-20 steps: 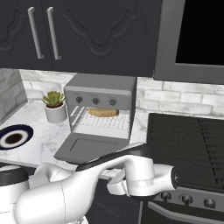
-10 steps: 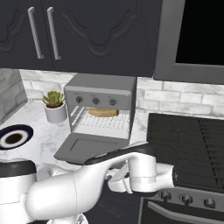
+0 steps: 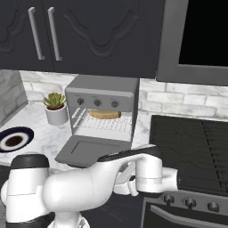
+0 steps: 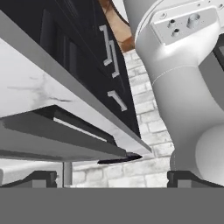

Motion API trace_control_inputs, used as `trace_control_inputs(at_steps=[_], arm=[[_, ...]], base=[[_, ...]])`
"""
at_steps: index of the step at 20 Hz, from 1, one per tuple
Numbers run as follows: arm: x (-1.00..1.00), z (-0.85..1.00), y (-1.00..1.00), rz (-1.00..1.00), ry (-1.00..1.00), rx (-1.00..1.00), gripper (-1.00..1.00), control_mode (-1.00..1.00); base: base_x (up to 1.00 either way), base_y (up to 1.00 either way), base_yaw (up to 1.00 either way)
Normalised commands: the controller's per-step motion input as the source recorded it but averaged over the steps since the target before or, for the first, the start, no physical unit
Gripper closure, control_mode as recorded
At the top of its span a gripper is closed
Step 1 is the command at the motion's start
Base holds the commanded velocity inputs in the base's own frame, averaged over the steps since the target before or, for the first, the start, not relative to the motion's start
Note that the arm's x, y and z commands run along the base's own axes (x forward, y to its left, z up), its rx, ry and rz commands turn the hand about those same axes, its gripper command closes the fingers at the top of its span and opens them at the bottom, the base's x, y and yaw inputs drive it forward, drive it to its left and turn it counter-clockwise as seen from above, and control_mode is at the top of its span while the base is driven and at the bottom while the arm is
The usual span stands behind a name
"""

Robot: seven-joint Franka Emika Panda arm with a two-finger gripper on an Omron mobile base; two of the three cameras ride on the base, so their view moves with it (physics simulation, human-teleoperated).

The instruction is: Pull the toaster oven rack outwards. Pick up the baguette from the plate and place it on the toaster oven rack. Close the toaster oven door fully and set the temperature to the lowest setting.

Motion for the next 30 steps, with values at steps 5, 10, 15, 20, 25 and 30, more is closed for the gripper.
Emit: trace_control_inputs(at_steps=[5,10,15,20,25,30], arm=[[0.12,-0.21,0.00,0.01,0.00,0.06,-1.00,-1.00],[0.12,-0.17,0.01,0.02,-0.01,0.05,-1.00,-1.00],[0.14,-0.15,0.04,0.02,0.00,0.03,-1.00,-1.00],[0.18,-0.08,0.01,0.01,0.00,0.01,-1.00,-1.00],[0.04,0.00,-0.20,0.00,0.00,0.01,-1.00,-1.00],[0.00,0.00,-0.40,0.00,0.00,0.00,-1.00,-1.00]], base=[[0.00,0.00,0.00],[0.00,0.00,0.00],[0.00,0.00,0.00],[0.00,0.00,0.00],[0.00,0.00,0.00],[0.00,0.00,0.00]])
